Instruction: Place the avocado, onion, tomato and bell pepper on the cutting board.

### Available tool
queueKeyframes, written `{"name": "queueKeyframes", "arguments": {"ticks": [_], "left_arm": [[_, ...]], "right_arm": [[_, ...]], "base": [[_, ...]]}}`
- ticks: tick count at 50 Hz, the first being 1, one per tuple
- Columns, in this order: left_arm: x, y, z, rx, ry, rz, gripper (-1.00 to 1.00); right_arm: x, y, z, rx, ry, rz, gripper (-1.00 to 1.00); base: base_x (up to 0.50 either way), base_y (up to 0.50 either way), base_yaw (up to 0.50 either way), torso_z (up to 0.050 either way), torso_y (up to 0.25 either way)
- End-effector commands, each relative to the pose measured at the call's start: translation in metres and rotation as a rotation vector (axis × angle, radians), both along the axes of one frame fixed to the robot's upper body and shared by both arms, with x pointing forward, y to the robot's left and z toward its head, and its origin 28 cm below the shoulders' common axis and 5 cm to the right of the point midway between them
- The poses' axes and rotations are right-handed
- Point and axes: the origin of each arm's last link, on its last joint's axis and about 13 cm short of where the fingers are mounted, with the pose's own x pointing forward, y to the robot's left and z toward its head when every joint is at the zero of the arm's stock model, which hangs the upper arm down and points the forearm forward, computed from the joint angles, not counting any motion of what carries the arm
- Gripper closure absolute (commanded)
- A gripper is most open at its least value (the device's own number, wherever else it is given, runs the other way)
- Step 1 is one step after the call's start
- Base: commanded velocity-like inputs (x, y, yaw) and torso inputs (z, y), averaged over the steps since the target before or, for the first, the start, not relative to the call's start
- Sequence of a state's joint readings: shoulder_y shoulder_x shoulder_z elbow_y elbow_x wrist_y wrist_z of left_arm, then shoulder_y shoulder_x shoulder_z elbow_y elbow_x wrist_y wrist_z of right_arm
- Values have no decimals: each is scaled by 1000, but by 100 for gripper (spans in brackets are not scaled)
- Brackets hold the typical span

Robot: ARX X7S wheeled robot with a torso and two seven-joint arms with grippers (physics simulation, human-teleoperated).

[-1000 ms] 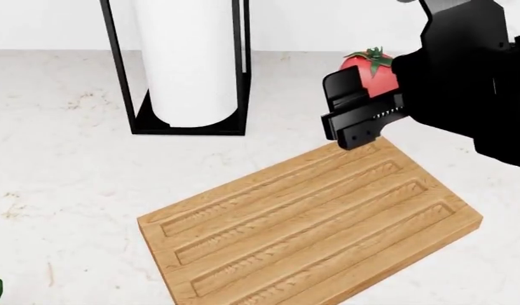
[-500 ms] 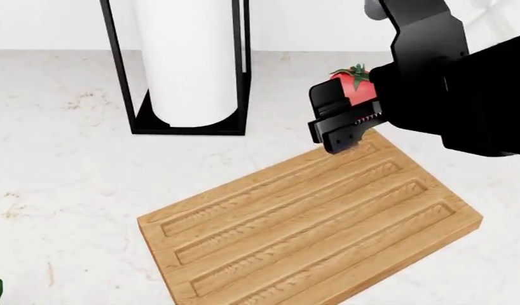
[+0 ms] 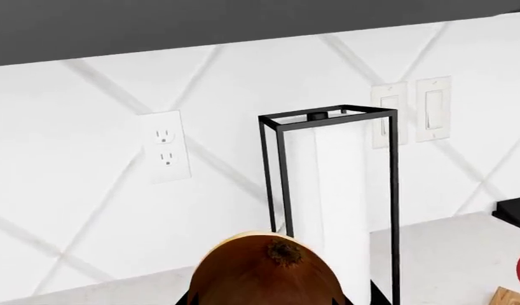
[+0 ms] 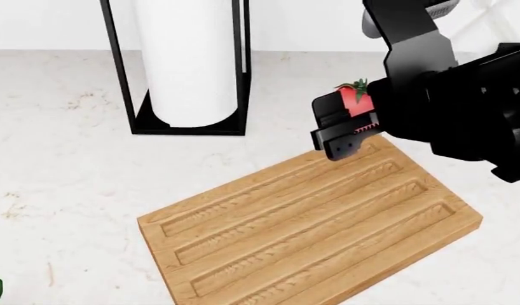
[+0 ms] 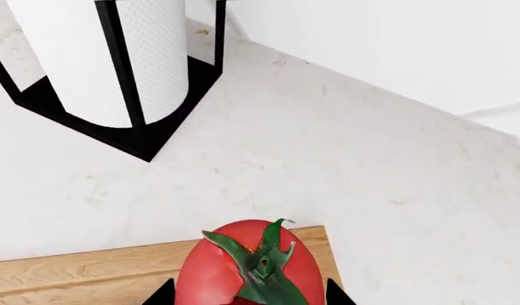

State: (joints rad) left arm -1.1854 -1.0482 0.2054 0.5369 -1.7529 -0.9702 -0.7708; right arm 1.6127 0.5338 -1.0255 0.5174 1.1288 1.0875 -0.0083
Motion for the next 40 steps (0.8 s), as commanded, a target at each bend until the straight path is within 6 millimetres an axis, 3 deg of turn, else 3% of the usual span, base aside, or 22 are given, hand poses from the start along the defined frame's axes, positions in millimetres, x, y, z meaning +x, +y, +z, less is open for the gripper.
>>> {"name": "queueKeyframes", "arguments": {"ticks": [1,19,35,36,40], "left_arm": [[0,1,0,-17,-2,5,100],[1,3,-2,-21,1,7,100],[-1,3,-2,-23,-1,10,100],[-1,3,-2,-24,-1,11,100],[-2,4,-1,-24,-3,12,100]], "right_arm": [[4,-1,-5,-27,6,-5,100],[8,0,-19,-36,36,-9,100],[9,1,-18,-44,34,-9,100],[8,1,-18,-45,34,-10,-100],[8,0,-16,-43,30,-11,-100]], "base": [[0,0,0,0,0],[0,0,0,0,0],[0,0,0,0,1],[0,0,0,0,0],[0,0,0,0,0]]}}
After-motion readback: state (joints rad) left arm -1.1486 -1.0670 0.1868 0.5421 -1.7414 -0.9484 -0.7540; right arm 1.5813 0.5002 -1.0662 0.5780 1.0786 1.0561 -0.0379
